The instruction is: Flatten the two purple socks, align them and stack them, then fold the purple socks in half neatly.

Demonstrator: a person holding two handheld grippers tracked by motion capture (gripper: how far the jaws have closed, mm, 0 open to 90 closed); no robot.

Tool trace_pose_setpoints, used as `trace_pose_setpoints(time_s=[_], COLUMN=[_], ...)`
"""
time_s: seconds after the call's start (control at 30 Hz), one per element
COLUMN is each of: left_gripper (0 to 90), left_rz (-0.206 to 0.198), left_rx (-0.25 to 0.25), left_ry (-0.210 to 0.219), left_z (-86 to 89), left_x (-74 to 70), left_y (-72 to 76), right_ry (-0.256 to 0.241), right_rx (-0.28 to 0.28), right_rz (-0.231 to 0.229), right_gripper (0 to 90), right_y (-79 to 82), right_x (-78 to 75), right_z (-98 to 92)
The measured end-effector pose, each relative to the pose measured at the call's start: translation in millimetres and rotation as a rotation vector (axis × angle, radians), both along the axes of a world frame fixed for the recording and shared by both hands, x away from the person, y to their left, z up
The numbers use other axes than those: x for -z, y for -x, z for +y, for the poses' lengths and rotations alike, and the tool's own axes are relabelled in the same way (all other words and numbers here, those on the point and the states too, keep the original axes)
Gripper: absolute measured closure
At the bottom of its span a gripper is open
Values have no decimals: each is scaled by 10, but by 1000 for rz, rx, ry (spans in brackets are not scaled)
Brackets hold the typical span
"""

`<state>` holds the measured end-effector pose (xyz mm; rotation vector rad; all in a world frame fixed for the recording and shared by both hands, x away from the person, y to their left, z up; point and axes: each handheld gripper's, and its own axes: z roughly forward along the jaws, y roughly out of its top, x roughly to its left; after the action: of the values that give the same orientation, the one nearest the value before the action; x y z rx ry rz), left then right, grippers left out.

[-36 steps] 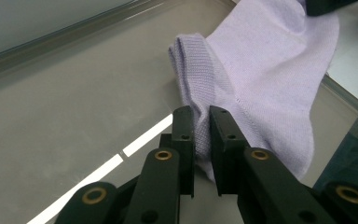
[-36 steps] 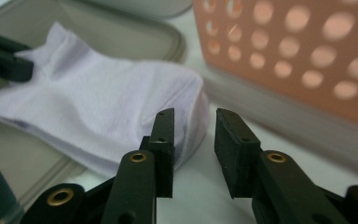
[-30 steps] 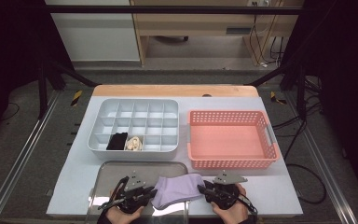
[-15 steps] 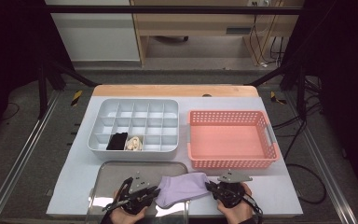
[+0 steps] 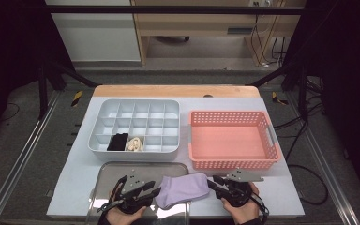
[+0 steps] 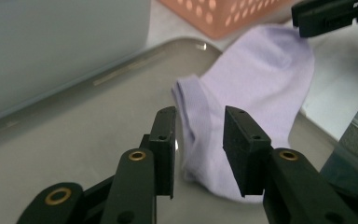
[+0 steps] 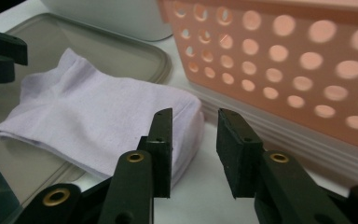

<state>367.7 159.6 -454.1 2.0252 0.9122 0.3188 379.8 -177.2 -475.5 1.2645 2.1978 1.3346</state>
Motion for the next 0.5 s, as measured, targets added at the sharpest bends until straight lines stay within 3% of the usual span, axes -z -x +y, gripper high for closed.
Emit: trace_pose_setpoints(time_s=[0.13,0.4,0.5], left_gripper=[645,705,734], left_rz=[-5,-38,-49], left_rx=[7,27,45], left_ry=[34,25,15], left_z=[-25,-201,-345], left_x=[-90,-187,-196], left_y=[-36,-79,-105], right_ry=[-7,-17,-15], right_rx=[24,50,51], right_rz=[-8,-7,-20], right_gripper=[654,637,620], right_y=[22,82,90], right_x=[-30,-35,-42], right_z=[-88,-206,-234])
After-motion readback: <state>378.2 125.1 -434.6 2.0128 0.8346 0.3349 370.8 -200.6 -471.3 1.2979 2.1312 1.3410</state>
